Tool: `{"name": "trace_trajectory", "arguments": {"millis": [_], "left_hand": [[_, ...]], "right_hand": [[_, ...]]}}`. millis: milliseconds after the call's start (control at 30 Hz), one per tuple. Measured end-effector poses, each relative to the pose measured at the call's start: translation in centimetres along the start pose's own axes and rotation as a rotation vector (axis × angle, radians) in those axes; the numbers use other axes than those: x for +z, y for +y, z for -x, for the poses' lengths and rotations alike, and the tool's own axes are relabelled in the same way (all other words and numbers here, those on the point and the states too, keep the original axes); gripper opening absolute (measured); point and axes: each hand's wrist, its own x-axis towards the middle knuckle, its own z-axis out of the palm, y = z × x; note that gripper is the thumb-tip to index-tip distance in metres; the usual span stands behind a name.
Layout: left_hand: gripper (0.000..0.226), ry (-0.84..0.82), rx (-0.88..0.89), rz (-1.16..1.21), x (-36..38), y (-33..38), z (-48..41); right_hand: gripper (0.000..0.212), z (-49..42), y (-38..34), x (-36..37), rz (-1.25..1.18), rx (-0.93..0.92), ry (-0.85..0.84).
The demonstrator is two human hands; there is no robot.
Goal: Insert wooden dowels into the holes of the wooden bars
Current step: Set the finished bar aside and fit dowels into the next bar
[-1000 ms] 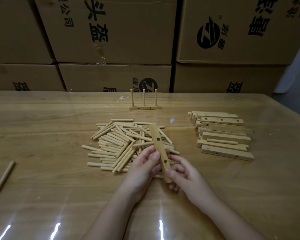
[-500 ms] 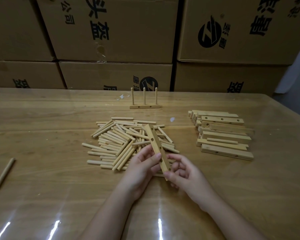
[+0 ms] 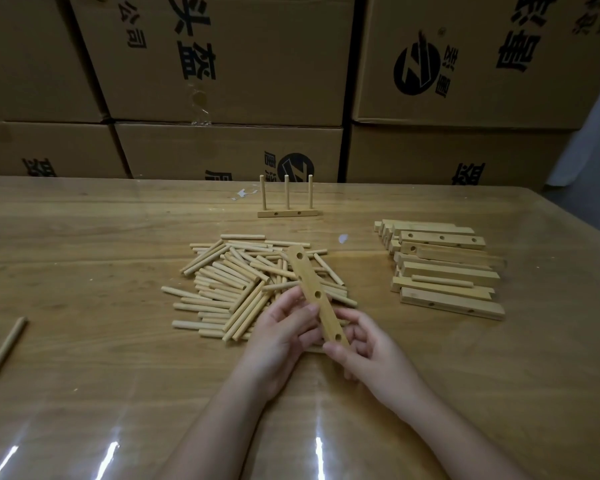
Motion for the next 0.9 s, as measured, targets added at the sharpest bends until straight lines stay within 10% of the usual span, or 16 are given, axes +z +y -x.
{"name": "trace_trajectory", "arguments": {"millis": [400,900], "left_hand": [[0.023,0.143,0.060,0.168,-0.6,0.7,-0.3],[0.018,0.125,0.039,0.179,-0.4,0.7,-0.4]], "right_hand": [[0.017,-0.9,1.1,-2.7,0.224,0.016,0.403],[0.036,-6.7,0.3,-1.2,0.891,0.002,0.322]]}}
